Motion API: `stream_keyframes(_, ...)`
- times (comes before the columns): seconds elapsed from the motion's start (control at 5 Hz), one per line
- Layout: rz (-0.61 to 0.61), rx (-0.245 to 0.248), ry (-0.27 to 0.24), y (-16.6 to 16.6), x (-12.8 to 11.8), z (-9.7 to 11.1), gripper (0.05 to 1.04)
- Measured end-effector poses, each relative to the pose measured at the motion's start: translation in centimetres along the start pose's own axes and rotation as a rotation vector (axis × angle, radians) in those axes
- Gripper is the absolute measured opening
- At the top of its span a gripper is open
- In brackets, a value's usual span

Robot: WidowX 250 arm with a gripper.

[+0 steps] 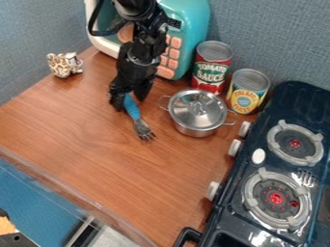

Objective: Move the fork to the bottom left corner of the table

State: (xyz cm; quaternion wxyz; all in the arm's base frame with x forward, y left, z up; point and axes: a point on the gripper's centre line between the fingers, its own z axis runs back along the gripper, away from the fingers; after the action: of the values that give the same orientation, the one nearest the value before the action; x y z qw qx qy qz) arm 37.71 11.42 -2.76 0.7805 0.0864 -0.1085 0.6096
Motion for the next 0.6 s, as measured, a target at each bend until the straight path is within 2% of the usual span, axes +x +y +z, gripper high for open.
stream_keyframes(0.4, 0.062, -0.060, 0.066, 0.18, 0.24, -0.40, 0.419)
stream_keyframes(0.6, 0.070, -0.072, 0.080, 0.36, 0.14, -0.43, 0.407)
